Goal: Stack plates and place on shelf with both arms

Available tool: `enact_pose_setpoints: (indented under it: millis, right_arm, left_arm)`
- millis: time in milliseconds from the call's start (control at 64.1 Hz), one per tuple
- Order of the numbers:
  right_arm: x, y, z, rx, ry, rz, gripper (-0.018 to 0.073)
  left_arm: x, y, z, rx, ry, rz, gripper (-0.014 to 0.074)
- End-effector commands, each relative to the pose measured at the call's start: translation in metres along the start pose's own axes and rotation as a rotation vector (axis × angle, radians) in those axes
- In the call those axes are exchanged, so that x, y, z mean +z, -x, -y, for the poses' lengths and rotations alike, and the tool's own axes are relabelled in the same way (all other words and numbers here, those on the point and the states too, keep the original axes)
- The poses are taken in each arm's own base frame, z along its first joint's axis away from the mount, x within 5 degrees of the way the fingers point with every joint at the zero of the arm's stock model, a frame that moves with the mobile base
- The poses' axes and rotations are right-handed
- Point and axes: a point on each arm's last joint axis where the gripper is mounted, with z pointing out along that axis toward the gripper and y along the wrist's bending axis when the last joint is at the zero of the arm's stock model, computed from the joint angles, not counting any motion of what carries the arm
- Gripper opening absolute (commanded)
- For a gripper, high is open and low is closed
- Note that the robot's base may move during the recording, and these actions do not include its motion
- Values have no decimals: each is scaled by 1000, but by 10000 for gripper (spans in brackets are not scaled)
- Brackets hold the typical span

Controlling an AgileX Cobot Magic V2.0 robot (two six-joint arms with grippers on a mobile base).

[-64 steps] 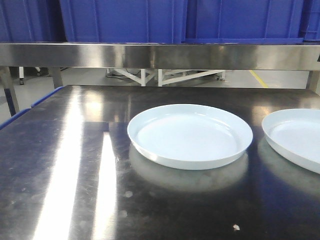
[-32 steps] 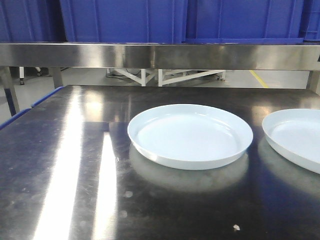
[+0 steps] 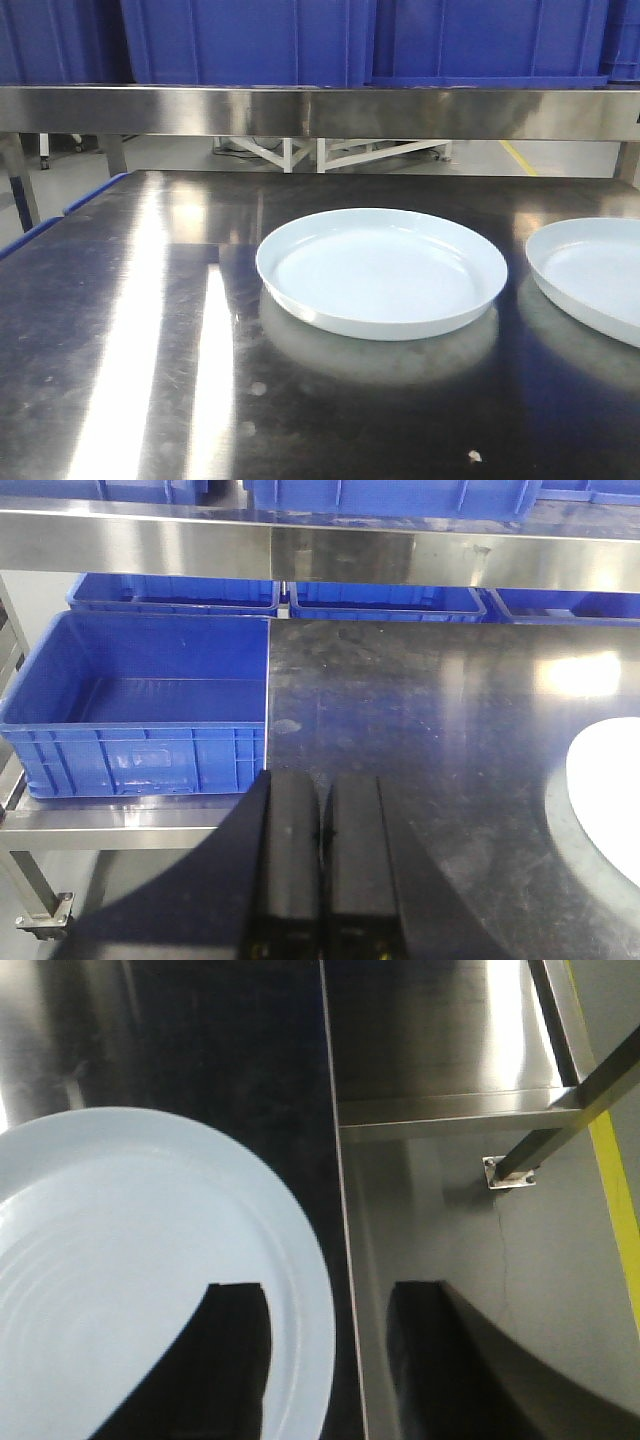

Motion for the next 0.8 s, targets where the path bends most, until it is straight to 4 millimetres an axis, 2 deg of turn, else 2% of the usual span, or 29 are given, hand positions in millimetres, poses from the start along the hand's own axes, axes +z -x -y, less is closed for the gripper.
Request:
enact_pose_setpoints:
  millis: [0,281,624,671,718,780]
  right_arm:
    - [9,23,6,10,-8,101,399]
    - [53,16,7,15,-16,-19,399]
    - [72,9,6,13,-13,-64,392]
    - [72,9,6,13,-12,-63,349]
    - [72,10,6,13,-11,-55,259]
    - [69,12,6,13,-10,-43,90]
  left_arm:
    - [-3,17,1,-13,-9,116,85]
    - [-3,17,1,-13,-9,116,85]
    - [-3,17,1,-13,-9,116,85]
    - [-3,17,1,-13,-9,116,85]
    - [-3,17,1,-13,-9,116,85]
    - [-3,17,1,-13,-9,116,85]
